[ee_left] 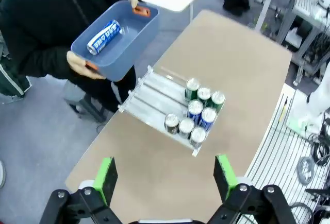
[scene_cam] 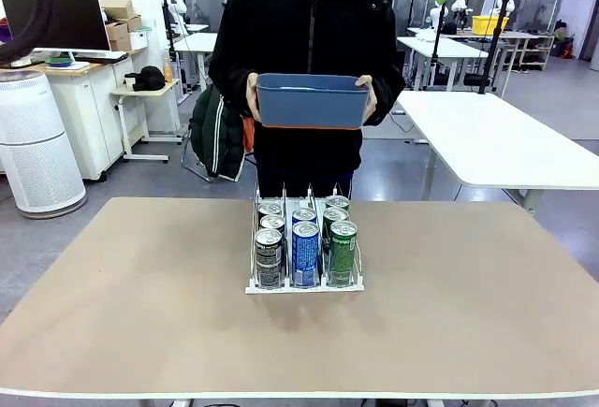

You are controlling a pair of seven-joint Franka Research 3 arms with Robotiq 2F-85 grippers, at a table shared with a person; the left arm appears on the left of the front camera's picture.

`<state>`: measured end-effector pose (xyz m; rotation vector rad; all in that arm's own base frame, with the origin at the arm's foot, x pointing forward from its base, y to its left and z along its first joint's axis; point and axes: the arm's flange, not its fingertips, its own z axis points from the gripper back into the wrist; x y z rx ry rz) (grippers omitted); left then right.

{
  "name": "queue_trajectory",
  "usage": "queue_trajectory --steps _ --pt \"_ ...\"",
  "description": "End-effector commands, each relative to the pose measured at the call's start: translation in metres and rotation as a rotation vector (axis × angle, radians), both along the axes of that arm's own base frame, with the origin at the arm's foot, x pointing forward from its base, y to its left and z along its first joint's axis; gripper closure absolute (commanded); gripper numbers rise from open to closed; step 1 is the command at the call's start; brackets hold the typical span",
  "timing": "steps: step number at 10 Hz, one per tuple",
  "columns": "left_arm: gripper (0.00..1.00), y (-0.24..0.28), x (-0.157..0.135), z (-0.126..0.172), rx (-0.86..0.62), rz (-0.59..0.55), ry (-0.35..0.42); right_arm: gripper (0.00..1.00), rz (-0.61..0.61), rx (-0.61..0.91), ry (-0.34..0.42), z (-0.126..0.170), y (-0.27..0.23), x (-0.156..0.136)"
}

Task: Fill the beverage cans into the dispenser.
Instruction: Pick up the Ionic drink handed by the human.

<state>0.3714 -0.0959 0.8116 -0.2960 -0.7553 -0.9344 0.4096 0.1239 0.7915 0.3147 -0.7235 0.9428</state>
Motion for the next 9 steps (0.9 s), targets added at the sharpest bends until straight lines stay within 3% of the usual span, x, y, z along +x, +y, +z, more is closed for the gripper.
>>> queue_trajectory --steps 1,3,4,9 --pt "0.0 0.003 0.004 -0.019 -0.042 -0.032 -0.013 0.01 -0.001 0.012 0.002 -0.001 0.0 0.001" --pt "0.0 -0.005 0.004 -0.029 -0.02 -0.057 0.015 0.01 -0.001 0.012 0.002 -0.001 0.0 0.001" --pt "0.0 -0.001 0.007 -0.012 -0.032 -0.004 0.011 0.01 -0.001 0.012 0.002 -0.001 0.0 0.001" --pt "0.0 -0.001 0.007 -0.012 -0.032 -0.004 0.011 0.01 -0.001 0.012 0.002 -0.001 0.0 0.001"
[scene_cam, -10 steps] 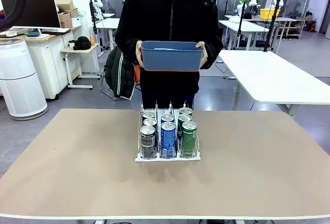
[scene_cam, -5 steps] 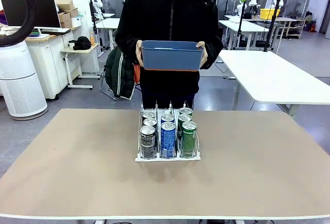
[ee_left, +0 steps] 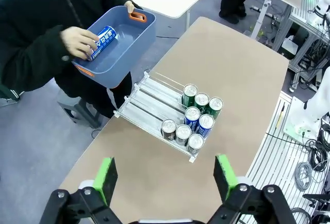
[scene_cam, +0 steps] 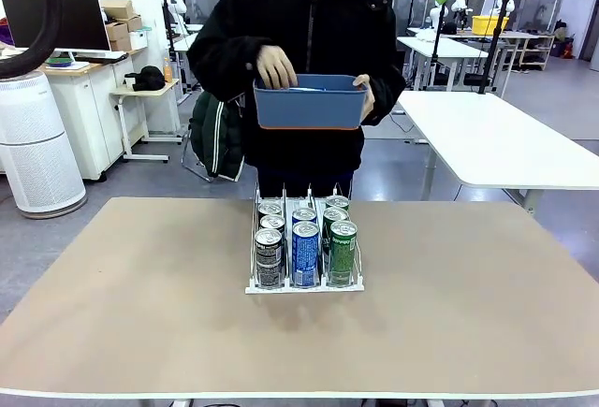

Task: Fill the beverage cans into the dispenser.
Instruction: Pick up the Ionic drink handed by the human.

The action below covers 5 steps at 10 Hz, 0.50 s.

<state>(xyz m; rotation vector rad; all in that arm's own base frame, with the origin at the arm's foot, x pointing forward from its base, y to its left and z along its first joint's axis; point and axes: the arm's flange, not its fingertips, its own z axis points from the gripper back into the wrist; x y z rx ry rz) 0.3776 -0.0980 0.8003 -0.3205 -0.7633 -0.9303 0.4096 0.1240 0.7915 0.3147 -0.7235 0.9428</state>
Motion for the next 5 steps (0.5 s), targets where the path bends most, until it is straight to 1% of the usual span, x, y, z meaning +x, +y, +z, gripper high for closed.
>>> queue_trajectory --steps 1,5 --pt "0.0 0.0007 0.0003 -0.0007 -0.008 0.001 0.008 0.01 -0.001 0.012 0.002 -0.001 -0.0002 0.0007" --pt "0.0 0.0007 0.0003 -0.0007 -0.008 0.001 0.008 0.01 -0.001 0.012 0.002 -0.001 -0.0002 0.0007"
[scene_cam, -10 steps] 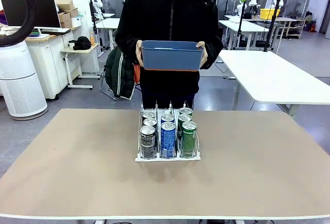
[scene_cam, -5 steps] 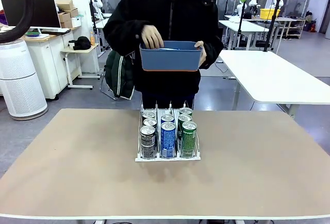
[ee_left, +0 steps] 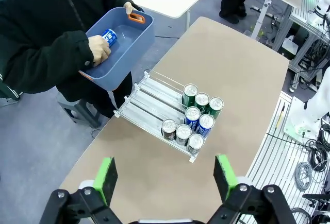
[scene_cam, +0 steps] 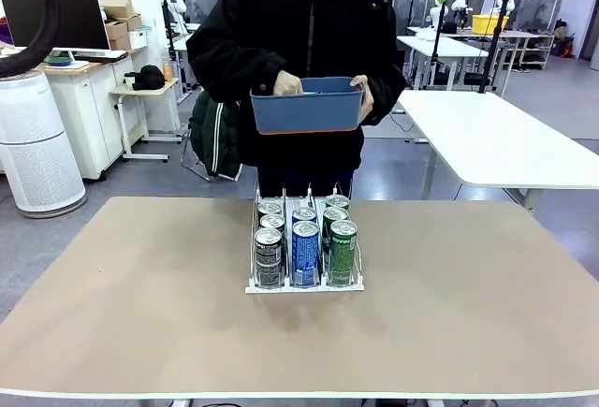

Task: Fill the beverage cans into the dispenser.
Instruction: Pick up the Ionic drink handed by the human.

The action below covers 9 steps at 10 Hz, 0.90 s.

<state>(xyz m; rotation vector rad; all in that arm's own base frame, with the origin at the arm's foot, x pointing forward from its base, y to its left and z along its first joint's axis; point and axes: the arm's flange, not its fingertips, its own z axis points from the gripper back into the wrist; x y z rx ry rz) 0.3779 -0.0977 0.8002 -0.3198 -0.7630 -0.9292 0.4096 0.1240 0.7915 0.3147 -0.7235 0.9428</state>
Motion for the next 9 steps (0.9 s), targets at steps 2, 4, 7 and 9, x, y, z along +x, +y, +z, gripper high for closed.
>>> queue_trajectory --steps 2,4,7,9 --pt "0.0 0.0004 0.0001 -0.0006 -0.009 0.0 0.007 0.01 -0.001 0.012 0.002 -0.001 -0.0002 0.0007" --pt "0.0 0.0004 0.0001 -0.0006 -0.009 0.0 0.007 0.01 -0.001 0.012 0.002 -0.001 -0.0002 0.0007" --pt "0.0 0.0004 0.0001 -0.0006 -0.009 0.0 0.007 0.01 -0.001 0.012 0.002 -0.001 -0.0002 0.0007" --pt "0.0 0.0004 0.0001 -0.0006 -0.009 0.0 0.007 0.01 -0.001 0.012 0.002 -0.001 -0.0002 0.0007"
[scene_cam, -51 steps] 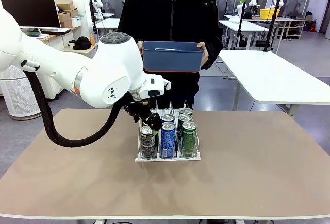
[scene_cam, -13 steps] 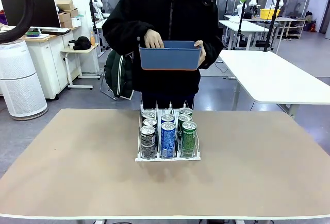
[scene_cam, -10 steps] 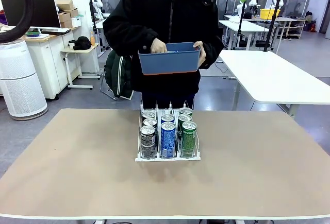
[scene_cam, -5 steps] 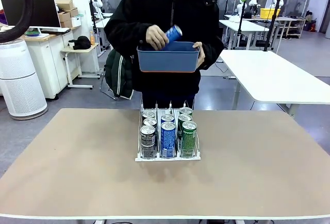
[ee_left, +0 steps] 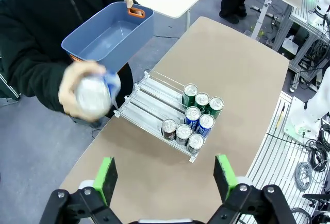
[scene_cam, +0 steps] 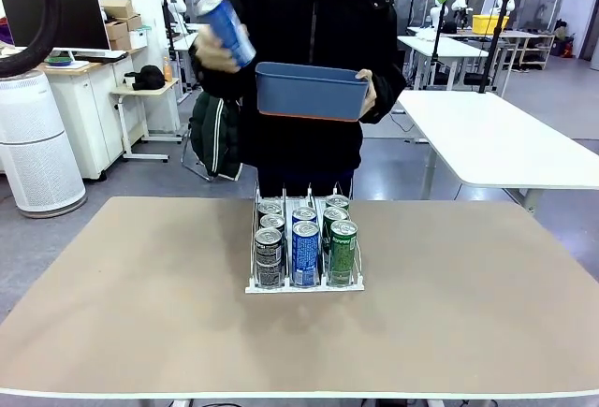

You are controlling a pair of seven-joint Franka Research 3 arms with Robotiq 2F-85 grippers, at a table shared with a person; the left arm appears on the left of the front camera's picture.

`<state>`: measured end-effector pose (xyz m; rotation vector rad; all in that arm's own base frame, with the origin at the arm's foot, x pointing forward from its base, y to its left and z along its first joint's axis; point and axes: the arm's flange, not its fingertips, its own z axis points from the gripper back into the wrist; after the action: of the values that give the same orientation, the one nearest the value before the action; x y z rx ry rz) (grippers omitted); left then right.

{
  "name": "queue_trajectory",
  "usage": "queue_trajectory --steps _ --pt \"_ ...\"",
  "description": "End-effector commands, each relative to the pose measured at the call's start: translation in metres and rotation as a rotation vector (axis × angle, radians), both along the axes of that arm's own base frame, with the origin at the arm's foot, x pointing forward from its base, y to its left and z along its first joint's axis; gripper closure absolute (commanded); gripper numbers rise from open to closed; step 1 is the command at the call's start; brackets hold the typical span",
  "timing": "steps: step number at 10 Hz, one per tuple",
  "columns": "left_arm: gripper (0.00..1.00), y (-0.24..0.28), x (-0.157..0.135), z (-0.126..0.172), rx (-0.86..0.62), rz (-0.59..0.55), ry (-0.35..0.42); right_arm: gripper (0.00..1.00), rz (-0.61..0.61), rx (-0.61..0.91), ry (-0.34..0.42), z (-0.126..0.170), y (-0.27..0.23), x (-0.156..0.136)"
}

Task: Fill the beverage cans into the dispenser.
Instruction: Pick up the Ionic drink handed by the human.

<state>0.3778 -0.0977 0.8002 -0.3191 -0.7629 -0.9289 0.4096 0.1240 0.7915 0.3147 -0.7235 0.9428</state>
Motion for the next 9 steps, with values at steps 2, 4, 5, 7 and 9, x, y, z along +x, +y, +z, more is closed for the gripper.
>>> queue_trajectory --steps 2,4,5,7,9 --pt "0.0 0.0004 0.0001 -0.0006 -0.009 -0.001 0.007 0.01 -0.001 0.012 0.002 -0.001 -0.0002 0.0007" --pt "0.0 0.0004 0.0001 -0.0006 -0.009 -0.001 0.007 0.01 -0.001 0.012 0.002 -0.001 -0.0002 0.0007" --pt "0.0 0.0004 0.0001 -0.0006 -0.009 -0.001 0.007 0.01 -0.001 0.012 0.002 -0.001 -0.0002 0.0007" --pt "0.0 0.0004 0.0001 -0.0006 -0.009 -0.001 0.007 0.01 -0.001 0.012 0.002 -0.001 -0.0002 0.0007" --pt "0.0 0.0004 0.0001 -0.0006 -0.009 -0.001 0.007 0.01 -0.001 0.012 0.002 -0.001 -0.0002 0.0007"
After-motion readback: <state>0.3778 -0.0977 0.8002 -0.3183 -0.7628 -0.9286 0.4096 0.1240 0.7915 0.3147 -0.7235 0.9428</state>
